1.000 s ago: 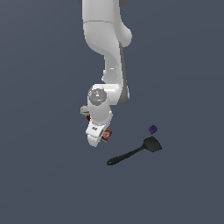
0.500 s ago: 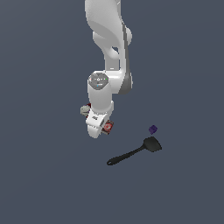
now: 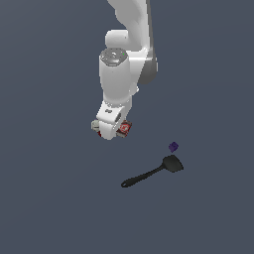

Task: Pick up a designated object from a clutter of objects.

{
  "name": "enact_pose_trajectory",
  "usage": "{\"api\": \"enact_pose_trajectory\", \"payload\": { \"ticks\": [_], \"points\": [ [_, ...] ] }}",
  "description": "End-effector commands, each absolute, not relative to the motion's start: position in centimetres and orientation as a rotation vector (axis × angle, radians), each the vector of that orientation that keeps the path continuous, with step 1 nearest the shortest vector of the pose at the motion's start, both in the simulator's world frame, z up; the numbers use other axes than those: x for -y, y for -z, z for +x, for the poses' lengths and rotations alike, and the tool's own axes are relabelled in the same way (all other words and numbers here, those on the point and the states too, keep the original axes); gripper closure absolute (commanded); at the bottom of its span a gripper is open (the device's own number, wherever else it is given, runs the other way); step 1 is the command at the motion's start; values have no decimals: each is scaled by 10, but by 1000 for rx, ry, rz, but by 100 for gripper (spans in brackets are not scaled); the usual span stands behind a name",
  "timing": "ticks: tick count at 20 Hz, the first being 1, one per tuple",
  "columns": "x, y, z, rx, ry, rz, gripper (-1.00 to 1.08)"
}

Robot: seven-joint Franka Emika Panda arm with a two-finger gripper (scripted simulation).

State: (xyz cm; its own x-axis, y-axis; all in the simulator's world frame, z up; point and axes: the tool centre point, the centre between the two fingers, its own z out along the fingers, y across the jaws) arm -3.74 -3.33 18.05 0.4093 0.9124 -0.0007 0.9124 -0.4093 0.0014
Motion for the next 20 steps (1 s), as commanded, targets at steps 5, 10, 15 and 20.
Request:
{"api": "enact_pose_trajectory", "payload": {
  "ticks": [5, 10, 15, 20],
  "points": [
    [25, -246, -53, -1707, 0, 2636, 108],
    [19, -293, -63, -1708, -1, 2637, 108],
    [14, -332, -71, -1708, -1, 2637, 108],
    [11, -360, -76, -1707, 0, 2637, 108]
  ]
}}
